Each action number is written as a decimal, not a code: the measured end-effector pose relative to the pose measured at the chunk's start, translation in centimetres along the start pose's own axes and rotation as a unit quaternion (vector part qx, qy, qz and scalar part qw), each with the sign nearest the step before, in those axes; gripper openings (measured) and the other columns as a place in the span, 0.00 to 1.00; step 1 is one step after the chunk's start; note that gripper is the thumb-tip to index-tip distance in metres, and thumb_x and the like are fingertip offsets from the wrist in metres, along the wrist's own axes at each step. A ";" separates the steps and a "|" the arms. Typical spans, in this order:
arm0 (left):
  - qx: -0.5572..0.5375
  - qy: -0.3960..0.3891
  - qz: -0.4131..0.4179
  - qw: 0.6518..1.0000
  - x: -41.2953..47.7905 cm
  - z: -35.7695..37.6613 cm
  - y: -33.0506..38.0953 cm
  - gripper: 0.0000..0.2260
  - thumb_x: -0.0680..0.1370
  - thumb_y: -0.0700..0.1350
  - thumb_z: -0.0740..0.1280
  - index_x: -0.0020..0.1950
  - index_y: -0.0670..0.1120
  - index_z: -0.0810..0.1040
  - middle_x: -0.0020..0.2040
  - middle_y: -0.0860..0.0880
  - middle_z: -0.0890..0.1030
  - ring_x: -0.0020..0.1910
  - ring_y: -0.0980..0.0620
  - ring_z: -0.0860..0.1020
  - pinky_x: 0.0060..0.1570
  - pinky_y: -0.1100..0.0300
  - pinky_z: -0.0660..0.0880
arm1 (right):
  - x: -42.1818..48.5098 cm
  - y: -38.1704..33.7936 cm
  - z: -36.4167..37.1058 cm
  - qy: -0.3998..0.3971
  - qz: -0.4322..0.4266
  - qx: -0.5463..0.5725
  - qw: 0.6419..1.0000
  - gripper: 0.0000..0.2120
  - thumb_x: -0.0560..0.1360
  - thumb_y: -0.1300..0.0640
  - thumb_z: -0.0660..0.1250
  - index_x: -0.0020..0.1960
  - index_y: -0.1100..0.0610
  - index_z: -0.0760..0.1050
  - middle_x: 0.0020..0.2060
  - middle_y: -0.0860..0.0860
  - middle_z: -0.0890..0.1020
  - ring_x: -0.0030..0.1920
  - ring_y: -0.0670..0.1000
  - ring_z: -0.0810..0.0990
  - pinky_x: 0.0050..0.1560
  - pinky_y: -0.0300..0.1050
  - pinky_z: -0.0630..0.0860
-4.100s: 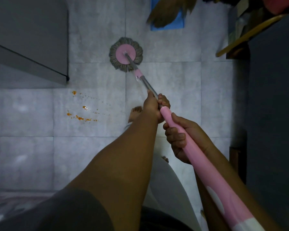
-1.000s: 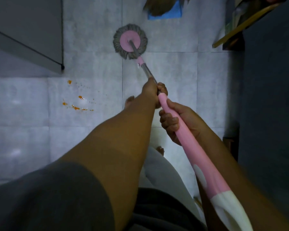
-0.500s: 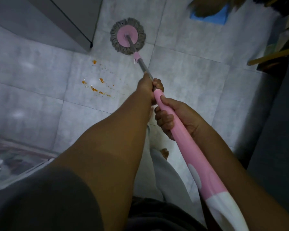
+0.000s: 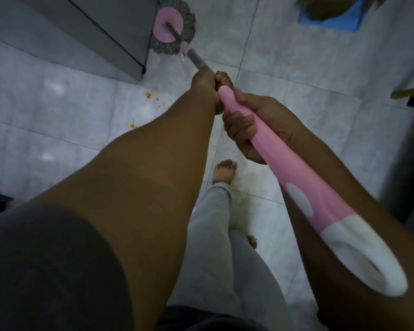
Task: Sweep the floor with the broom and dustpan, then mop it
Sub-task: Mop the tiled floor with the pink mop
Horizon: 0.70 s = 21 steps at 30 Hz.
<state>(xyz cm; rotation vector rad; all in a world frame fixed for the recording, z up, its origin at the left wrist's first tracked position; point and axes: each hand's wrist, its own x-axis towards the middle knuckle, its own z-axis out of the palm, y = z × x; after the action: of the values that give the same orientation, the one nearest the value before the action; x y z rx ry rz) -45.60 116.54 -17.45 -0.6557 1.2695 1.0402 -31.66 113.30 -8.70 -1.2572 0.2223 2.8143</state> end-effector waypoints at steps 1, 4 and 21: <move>0.012 -0.005 0.005 1.000 0.0 0.0 -0.4 0.23 0.83 0.57 0.59 0.32 0.46 0.64 0.18 0.51 0.65 0.13 0.54 0.64 0.18 0.73 0.62 | -0.2 0.2 -0.5 -0.013 -0.004 0.023 1.000 0.16 0.80 0.47 0.62 0.44 0.61 0.70 0.26 0.50 0.71 0.19 0.44 0.71 0.18 0.36 0.70; 0.166 0.030 0.060 0.984 -0.5 -0.1 -3.0 0.20 0.84 0.57 0.52 0.36 0.48 0.64 0.13 0.51 0.68 0.11 0.53 0.68 0.20 0.66 0.69 | -1.5 1.6 -2.6 -0.043 -0.010 0.076 0.996 0.17 0.79 0.46 0.61 0.48 0.61 0.69 0.27 0.50 0.71 0.20 0.45 0.71 0.19 0.36 0.71; 0.174 -0.067 -0.106 0.977 -9.5 -6.5 -36.6 0.24 0.81 0.61 0.59 0.31 0.48 0.62 0.19 0.53 0.63 0.14 0.57 0.62 0.17 0.73 0.58 | -21.4 26.0 -22.8 -0.041 -0.119 0.217 0.968 0.12 0.75 0.52 0.64 0.47 0.62 0.71 0.29 0.49 0.72 0.22 0.42 0.71 0.22 0.30 0.69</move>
<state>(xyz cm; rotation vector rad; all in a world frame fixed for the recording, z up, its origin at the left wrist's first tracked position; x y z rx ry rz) -15.45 93.03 -14.92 -0.4333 1.1969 0.6544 -3.28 84.44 -4.94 -0.9926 0.6014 2.4258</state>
